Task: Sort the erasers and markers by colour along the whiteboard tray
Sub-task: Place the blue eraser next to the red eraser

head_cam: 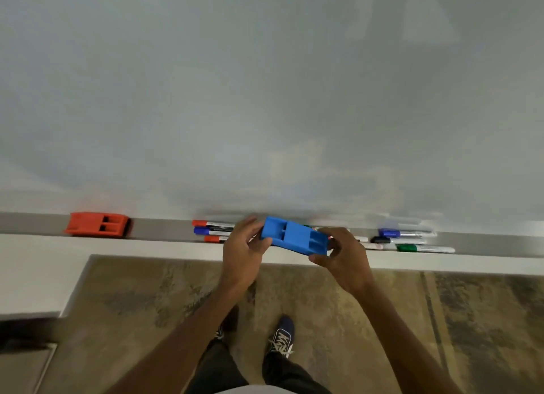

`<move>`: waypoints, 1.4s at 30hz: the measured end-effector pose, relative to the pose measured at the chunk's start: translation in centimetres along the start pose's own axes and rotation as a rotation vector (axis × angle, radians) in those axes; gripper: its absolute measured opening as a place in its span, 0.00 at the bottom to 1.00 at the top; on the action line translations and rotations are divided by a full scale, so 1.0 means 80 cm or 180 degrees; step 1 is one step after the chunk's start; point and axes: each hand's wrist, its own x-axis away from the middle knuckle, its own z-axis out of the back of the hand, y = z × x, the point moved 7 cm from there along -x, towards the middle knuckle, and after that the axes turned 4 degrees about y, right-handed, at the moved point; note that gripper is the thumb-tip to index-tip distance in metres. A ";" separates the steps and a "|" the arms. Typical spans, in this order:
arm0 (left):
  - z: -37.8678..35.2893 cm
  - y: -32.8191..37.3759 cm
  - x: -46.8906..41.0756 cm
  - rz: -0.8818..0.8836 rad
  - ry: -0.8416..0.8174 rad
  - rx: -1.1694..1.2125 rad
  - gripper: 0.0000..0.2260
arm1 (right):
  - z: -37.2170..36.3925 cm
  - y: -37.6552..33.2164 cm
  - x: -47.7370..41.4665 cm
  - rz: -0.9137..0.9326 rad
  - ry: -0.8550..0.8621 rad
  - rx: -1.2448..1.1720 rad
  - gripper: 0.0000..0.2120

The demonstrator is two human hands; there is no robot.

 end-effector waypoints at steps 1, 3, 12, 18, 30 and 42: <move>0.015 -0.006 -0.002 -0.0014 0.0053 -0.0100 0.16 | -0.011 -0.012 0.001 0.0106 -0.0005 0.0052 0.27; 0.045 -0.021 -0.005 -0.0028 0.0166 -0.0309 0.17 | -0.036 -0.036 0.003 0.0257 -0.0009 0.0108 0.26; 0.179 -0.044 -0.020 -0.1267 0.0421 -0.1957 0.08 | -0.184 -0.131 0.000 0.0467 -0.0085 0.0214 0.28; 0.262 -0.081 -0.046 -0.1534 0.0430 -0.2642 0.10 | -0.290 -0.189 -0.003 0.0455 -0.0156 0.0294 0.29; 0.329 -0.146 -0.106 -0.0922 -0.0013 -0.2867 0.07 | -0.407 -0.230 -0.012 0.0532 -0.0050 0.0574 0.30; 0.338 -0.172 -0.114 -0.0688 -0.0143 -0.2907 0.06 | -0.430 -0.223 -0.010 0.0339 -0.0145 0.0711 0.30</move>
